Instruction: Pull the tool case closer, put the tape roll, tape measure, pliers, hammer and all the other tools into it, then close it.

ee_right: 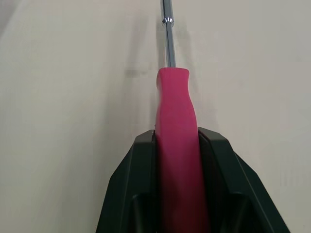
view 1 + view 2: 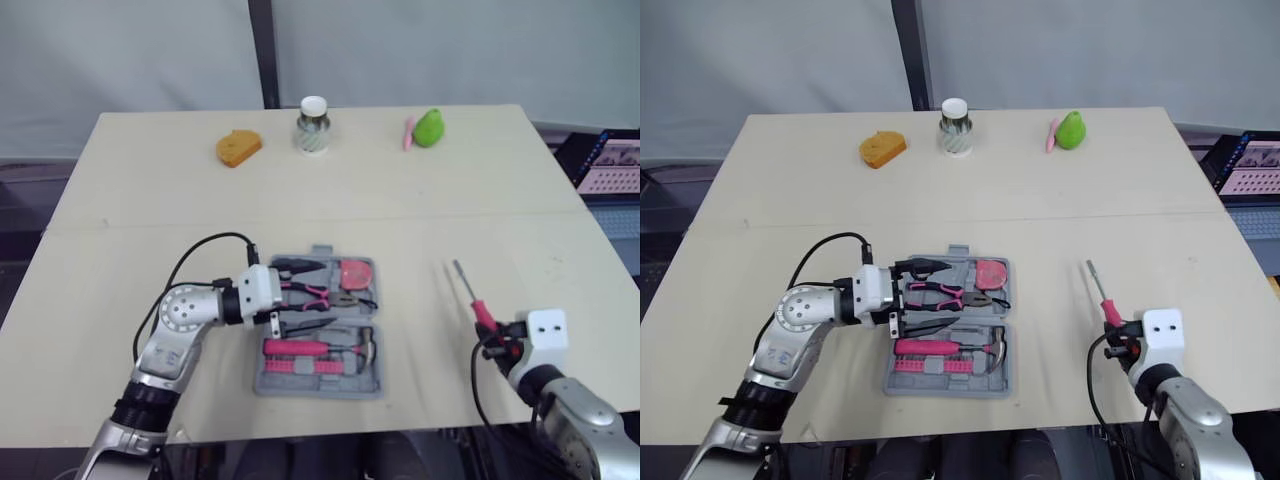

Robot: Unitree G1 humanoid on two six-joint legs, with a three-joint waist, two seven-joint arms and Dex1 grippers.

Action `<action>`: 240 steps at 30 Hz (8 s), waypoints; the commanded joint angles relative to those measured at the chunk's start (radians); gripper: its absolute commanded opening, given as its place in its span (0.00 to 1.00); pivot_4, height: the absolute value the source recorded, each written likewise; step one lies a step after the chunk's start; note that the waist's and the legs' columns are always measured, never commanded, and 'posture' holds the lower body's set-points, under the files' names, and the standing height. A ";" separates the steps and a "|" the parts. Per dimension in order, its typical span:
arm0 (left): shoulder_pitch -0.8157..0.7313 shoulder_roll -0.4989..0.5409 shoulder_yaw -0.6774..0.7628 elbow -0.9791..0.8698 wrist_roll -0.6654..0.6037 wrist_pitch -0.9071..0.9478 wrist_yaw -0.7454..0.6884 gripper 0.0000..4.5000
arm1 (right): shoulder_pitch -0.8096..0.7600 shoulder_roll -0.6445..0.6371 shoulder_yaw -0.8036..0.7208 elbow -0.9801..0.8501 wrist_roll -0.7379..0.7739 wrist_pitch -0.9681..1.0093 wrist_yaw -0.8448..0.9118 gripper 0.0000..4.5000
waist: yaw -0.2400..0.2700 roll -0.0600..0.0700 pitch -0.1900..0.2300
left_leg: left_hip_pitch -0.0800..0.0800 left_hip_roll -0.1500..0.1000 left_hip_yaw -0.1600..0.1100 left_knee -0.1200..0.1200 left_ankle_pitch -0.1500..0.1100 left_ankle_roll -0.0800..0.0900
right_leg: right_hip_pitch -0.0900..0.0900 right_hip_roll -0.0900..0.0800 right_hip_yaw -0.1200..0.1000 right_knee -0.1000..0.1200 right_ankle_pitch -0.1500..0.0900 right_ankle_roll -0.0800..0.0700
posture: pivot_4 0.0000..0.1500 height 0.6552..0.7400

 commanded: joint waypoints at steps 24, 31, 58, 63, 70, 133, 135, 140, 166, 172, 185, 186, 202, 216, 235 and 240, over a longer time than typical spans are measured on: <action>0.015 0.008 0.006 -0.084 -0.006 0.047 0.039 1.00 | 0.019 -0.022 -0.051 -0.027 0.097 0.065 0.029 0.98 | 0.002 0.001 -0.001 | 0.000 0.000 0.000 0.000 0.000 0.000 | 0.000 0.000 0.001 0.000 0.000 0.000 | 1.00 1.00; 0.008 0.002 -0.002 -0.080 -0.005 0.043 0.036 1.00 | -0.012 -0.030 -0.073 -0.044 0.140 0.113 0.018 0.98 | 0.002 0.001 -0.001 | 0.000 0.000 0.000 0.000 0.000 0.000 | 0.000 0.000 0.001 0.000 0.000 0.000 | 1.00 1.00; 0.184 0.079 0.067 -0.180 -0.045 0.030 0.017 1.00 | -0.225 -0.618 0.056 0.196 0.094 -0.082 0.573 0.98 | -0.008 0.002 -0.001 | 0.001 0.000 0.001 -0.001 0.000 0.000 | 0.000 0.000 0.001 -0.001 0.000 0.000 | 1.00 1.00; 0.277 0.132 0.111 -0.239 -0.058 0.021 0.015 1.00 | -0.433 -0.753 0.241 0.478 -0.058 -0.404 0.827 0.98 | 0.003 0.002 -0.001 | 0.000 0.000 0.000 0.001 0.000 0.001 | 0.002 -0.001 0.001 -0.002 0.000 0.000 | 1.00 1.00; 0.279 0.098 0.087 -0.258 -0.022 0.023 0.068 1.00 | -0.665 -0.813 0.503 0.864 -0.403 -1.264 0.950 0.98 | -0.003 0.002 0.000 | 0.000 0.000 0.000 0.001 0.000 0.001 | 0.002 -0.001 -0.001 -0.003 0.000 0.000 | 1.00 1.00; 0.240 0.060 0.049 -0.236 0.010 0.043 0.153 1.00 | -1.289 -0.662 1.078 1.305 -1.170 -1.899 0.313 0.10 | -0.077 0.003 0.000 | -0.001 0.002 0.001 -0.002 0.000 0.001 | -0.002 0.000 0.000 0.000 -0.001 -0.002 | 1.00 1.00; 0.244 0.060 0.049 -0.239 0.010 0.044 0.155 1.00 | -1.243 -0.687 1.064 1.244 -0.936 -1.799 0.510 0.10 | -0.076 0.003 0.000 | -0.001 0.002 0.001 -0.001 0.000 0.001 | -0.002 -0.001 0.000 0.000 -0.001 -0.002 | 1.00 1.00; 0.257 0.054 0.041 -0.252 0.014 0.052 0.167 1.00 | -1.011 -0.790 0.900 0.739 -0.353 -0.966 1.017 0.09 | -0.049 0.005 0.001 | -0.002 0.001 -0.004 0.000 0.000 0.001 | -0.001 -0.001 -0.001 0.001 -0.001 -0.002 | 1.00 1.00; 0.301 0.057 0.034 -0.275 0.011 0.050 0.175 1.00 | -0.741 -0.609 0.350 0.332 -0.065 0.951 0.704 0.09 | 0.004 0.005 0.000 | -0.003 0.000 -0.003 0.004 0.000 0.001 | 0.001 -0.001 -0.001 0.000 -0.001 -0.001 | 1.00 1.00; 0.295 0.055 0.027 -0.271 0.013 0.049 0.172 1.00 | -0.762 -0.530 0.252 0.392 -0.015 1.039 0.549 0.09 | 0.003 0.005 0.000 | -0.003 0.000 -0.002 0.004 0.000 0.001 | 0.001 -0.001 -0.001 0.000 -0.001 -0.001 | 1.00 1.00; 0.287 0.057 0.027 -0.266 0.016 0.047 0.172 1.00 | -0.778 -0.476 0.197 0.455 0.028 1.038 0.360 0.09 | 0.002 0.005 0.000 | -0.003 -0.001 -0.002 0.003 0.000 0.001 | 0.000 -0.001 0.000 0.000 -0.001 -0.001 | 1.00 1.00; 0.288 0.057 0.027 -0.266 0.016 0.047 0.172 1.00 | -0.777 -0.476 0.197 0.456 0.031 1.036 0.355 0.09 | 0.002 0.005 0.000 | -0.003 -0.001 -0.002 0.003 0.000 0.001 | 0.000 -0.001 0.000 0.000 -0.001 -0.001 | 1.00 1.00; 0.279 0.059 0.028 -0.258 0.018 0.044 0.168 1.00 | -0.751 -0.502 0.213 0.453 0.083 0.975 0.348 0.99 | 0.002 0.005 0.000 | -0.003 -0.001 -0.002 0.003 0.000 0.001 | 0.000 -0.001 0.000 0.000 -0.001 -0.001 | 1.00 1.00; 0.284 0.070 0.071 -0.257 -0.006 0.096 0.189 1.00 | -0.663 -0.543 0.086 0.417 0.188 0.853 0.424 0.99 | 0.002 0.005 0.000 | -0.003 -0.001 -0.002 0.003 0.000 0.001 | 0.000 -0.001 0.000 0.000 -0.001 -0.001 | 1.00 1.00; 0.484 0.176 0.583 0.082 -0.074 0.152 0.289 1.00 | -0.152 -0.430 -0.290 0.652 0.141 -0.344 0.707 0.99 | -0.003 0.004 0.001 | 0.001 0.000 0.001 -0.001 0.000 0.001 | 0.002 -0.001 0.000 -0.003 0.000 -0.001 | 1.00 1.00; 0.501 0.165 0.580 0.052 -0.074 0.156 0.300 1.00 | -0.153 -0.381 -0.288 0.600 0.167 -0.341 0.645 0.99 | 0.004 0.004 0.001 | 0.001 0.000 0.001 0.000 0.000 0.001 | 0.002 -0.001 0.001 -0.003 0.000 0.000 | 1.00 1.00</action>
